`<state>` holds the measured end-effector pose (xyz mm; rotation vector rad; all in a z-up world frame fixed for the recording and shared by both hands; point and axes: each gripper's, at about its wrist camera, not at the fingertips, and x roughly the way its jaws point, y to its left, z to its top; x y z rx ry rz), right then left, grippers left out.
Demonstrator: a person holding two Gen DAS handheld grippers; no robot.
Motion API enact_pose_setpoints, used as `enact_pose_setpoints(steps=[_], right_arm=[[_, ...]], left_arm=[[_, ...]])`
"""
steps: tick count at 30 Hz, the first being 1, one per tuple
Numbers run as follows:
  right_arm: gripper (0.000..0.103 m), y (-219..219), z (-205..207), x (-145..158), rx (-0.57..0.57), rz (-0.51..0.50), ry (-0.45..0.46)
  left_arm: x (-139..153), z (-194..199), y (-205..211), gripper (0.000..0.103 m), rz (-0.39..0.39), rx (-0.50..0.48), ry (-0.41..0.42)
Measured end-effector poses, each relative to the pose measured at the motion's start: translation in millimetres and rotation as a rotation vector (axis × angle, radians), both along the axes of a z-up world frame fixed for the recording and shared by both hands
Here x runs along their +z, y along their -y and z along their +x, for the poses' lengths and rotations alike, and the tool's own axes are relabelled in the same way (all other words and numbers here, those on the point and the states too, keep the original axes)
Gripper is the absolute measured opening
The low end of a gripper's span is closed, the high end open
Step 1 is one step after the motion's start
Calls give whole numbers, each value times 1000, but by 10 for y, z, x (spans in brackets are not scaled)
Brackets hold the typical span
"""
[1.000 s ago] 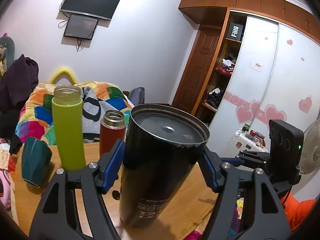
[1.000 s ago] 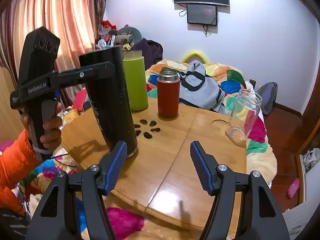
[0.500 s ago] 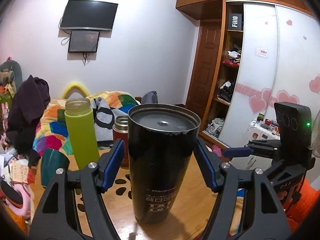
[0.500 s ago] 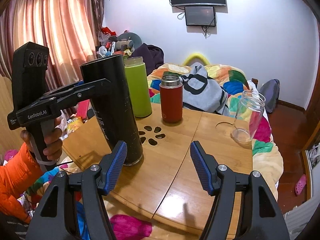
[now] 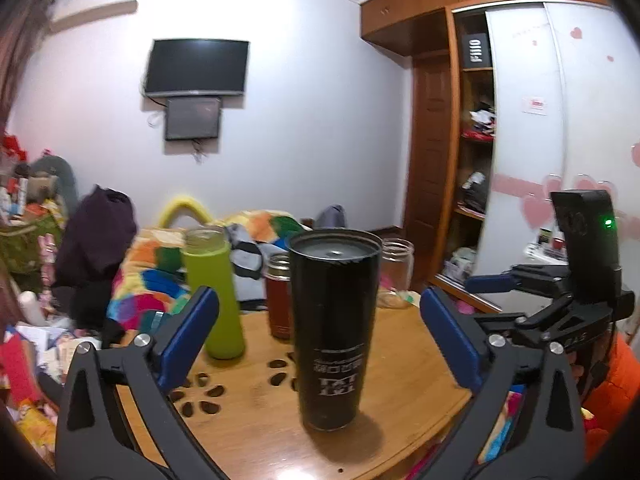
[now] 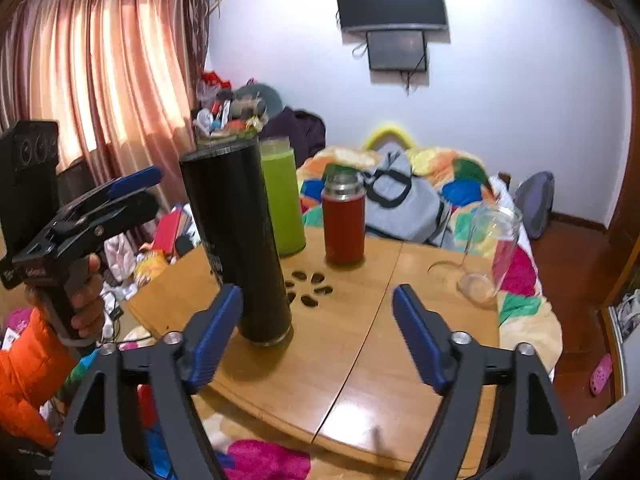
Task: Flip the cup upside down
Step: 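Open the left tool and withdraw from the standing bottle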
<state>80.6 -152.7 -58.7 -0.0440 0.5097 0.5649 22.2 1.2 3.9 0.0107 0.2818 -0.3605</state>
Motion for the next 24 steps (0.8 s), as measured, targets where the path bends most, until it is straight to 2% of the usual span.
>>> enact_pose_setpoints(steps=[6, 10, 13, 16, 21, 24], right_arm=[[86, 20, -138, 128, -74, 30, 75], [103, 53, -238, 203, -153, 51, 121], [103, 81, -317, 252, -208, 73, 137], [103, 111, -395, 284, -241, 104, 136], [103, 169, -515, 287, -258, 153, 115], [103, 201, -582, 269, -264, 173, 105]], left_arm=[[50, -190, -7, 103, 75, 179, 36], [38, -319, -21, 103, 96, 262, 49], [13, -399, -8, 103, 107, 327, 50], [-5, -447, -12, 103, 92, 357, 36], [-21, -552, -25, 103, 35, 347, 15], [-14, -620, -30, 103, 26, 357, 15]])
